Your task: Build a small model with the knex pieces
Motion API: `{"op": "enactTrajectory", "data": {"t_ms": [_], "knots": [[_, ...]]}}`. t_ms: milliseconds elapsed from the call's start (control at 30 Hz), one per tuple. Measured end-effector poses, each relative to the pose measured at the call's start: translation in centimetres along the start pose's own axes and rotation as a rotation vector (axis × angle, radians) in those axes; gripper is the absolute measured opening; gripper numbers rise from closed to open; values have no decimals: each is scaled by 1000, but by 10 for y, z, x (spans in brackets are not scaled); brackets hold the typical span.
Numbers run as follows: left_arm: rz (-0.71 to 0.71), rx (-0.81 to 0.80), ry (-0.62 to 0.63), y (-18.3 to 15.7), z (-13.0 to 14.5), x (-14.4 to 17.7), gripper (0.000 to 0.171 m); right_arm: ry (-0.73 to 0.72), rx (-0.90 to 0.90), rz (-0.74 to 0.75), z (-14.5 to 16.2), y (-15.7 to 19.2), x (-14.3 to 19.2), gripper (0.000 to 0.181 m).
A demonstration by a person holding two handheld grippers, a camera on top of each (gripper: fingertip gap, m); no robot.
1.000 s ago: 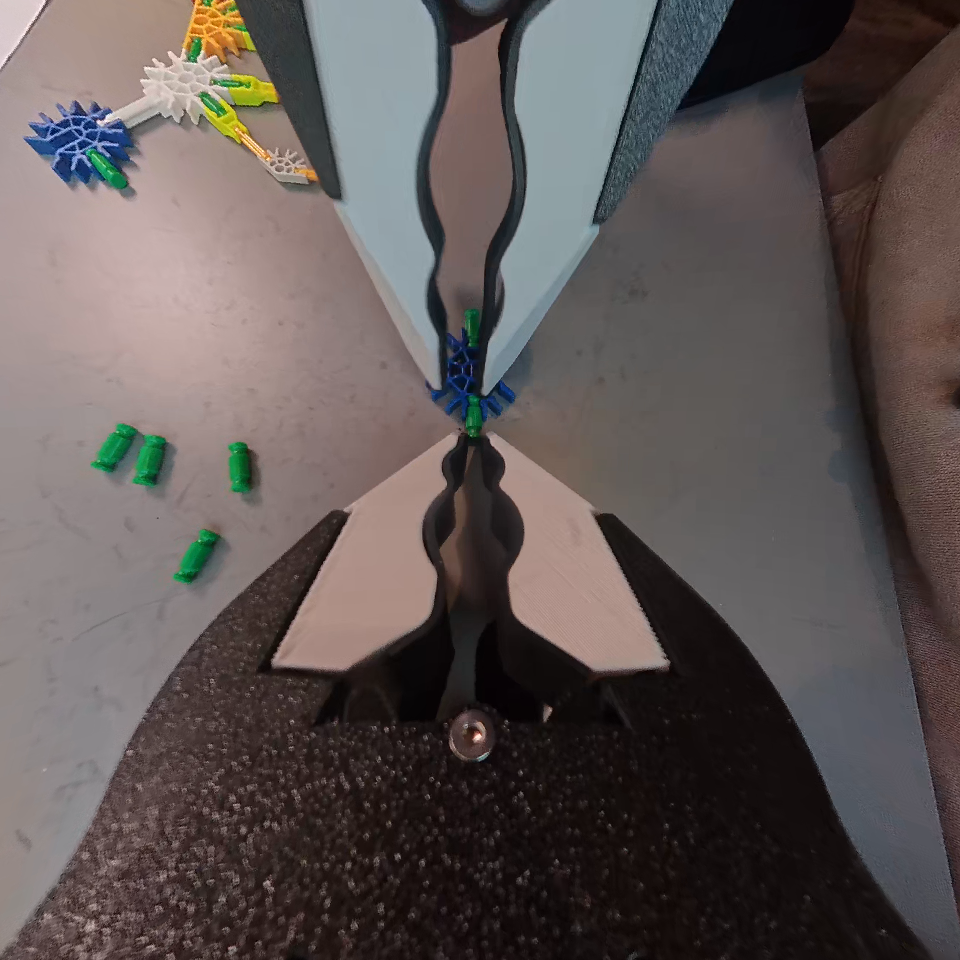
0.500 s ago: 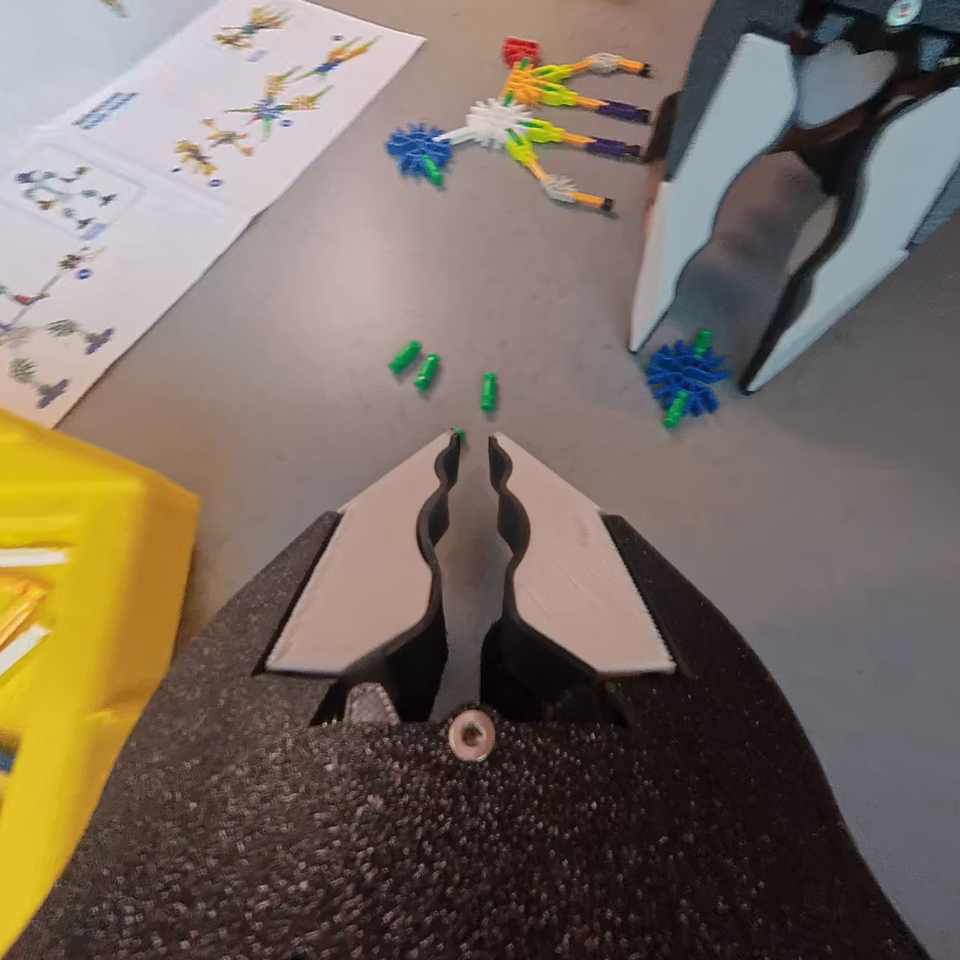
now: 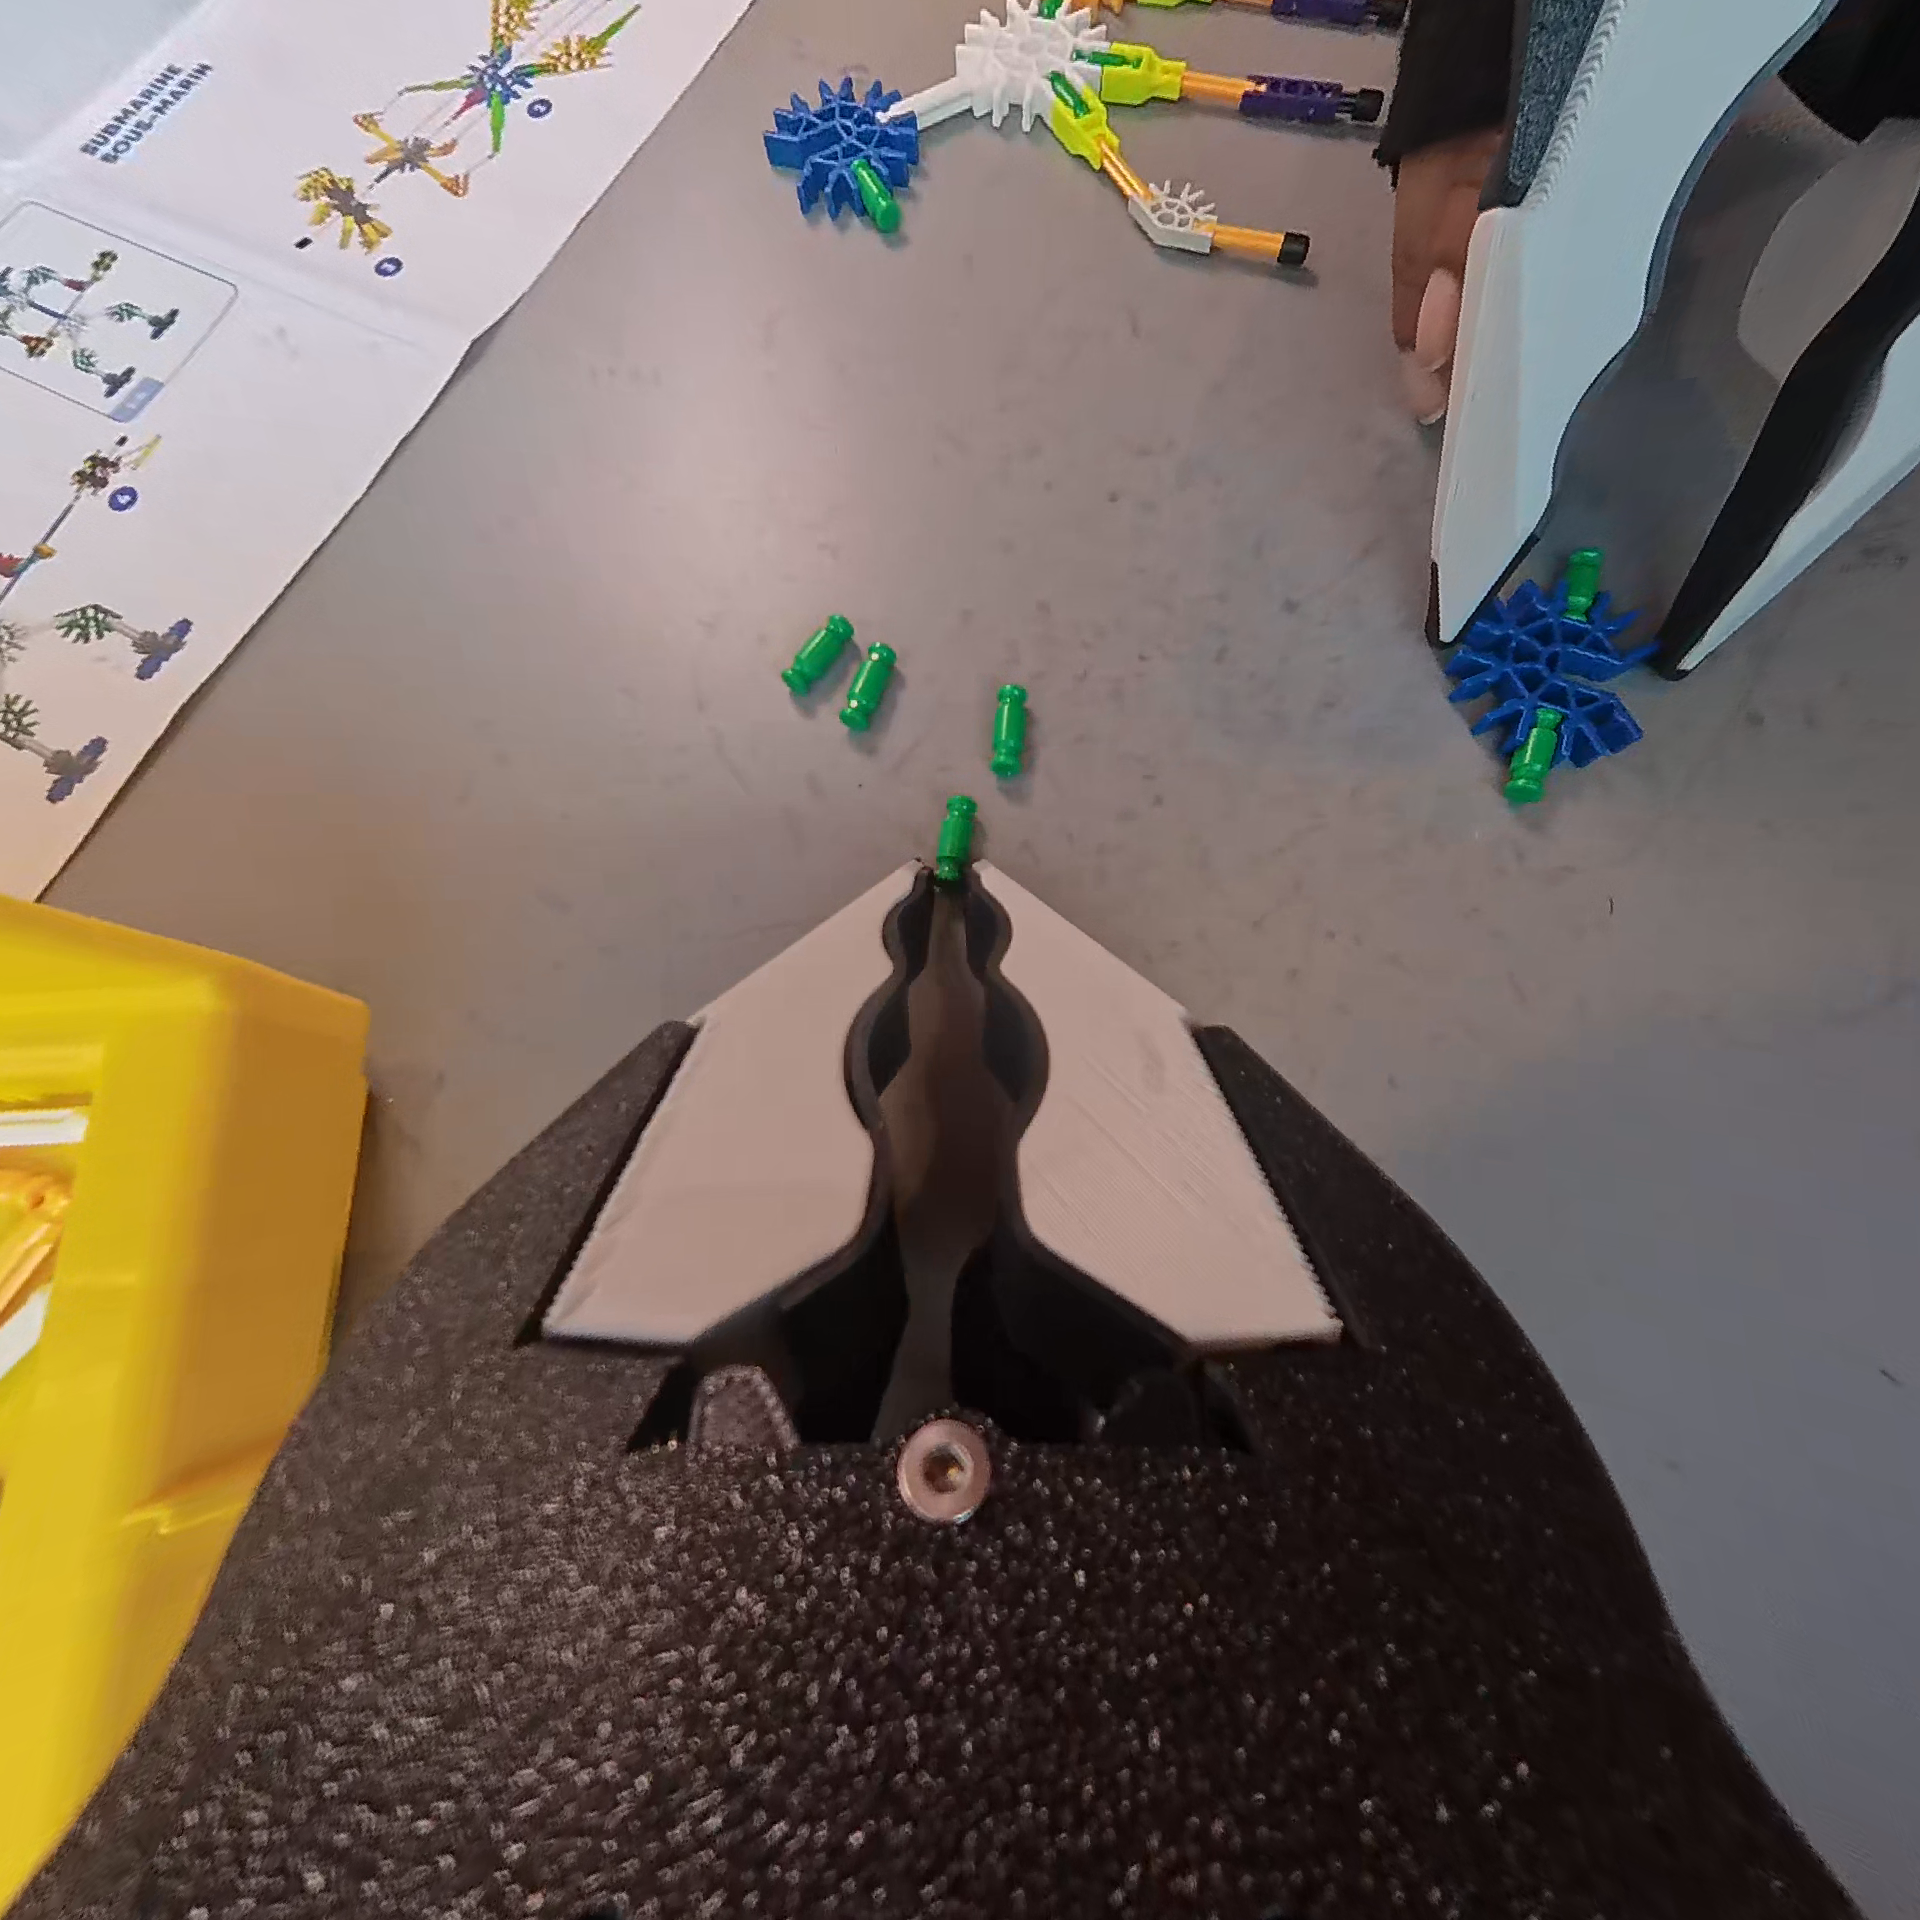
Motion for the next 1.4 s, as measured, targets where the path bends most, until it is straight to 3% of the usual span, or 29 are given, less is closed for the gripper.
{"op": "enactTrajectory", "data": {"t_ms": [200, 400, 600, 700, 1000, 1200, 1400], "knots": [[38, 12, -4, -4, 0, 4, 5, -1, -4, 14, 0, 1, 0, 35], [225, -104, -165, -44, -27, 12, 5, -8, 32, -8, 0, 4, 0, 35], [335, -232, -119, -76, -29, -3, 5, 26, 134, -99, -3, 4, -2, 35], [347, -253, -95, -80, -26, -6, 5, 32, 153, -121, -3, 2, -2, 35], [349, -276, -45, -85, -21, -11, 4, 5, 76, 16, -2, 0, 16, 40], [337, -287, -41, -90, -23, -11, 5, 71, 87, 62, -4, 11, 2, 31], [336, -273, -38, -95, -24, -13, 5, 74, 128, -23, 0, 8, 5, 28]]}}
Point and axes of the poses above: each gripper's, where its closed fingertips meet, x back along the fingers, z out of its underside, y = z × x across the jaws, the point moved 6 cm from there along x, back along the fingers, and after that the axes turned 3 degrees about -x, right-handed, at the moved point
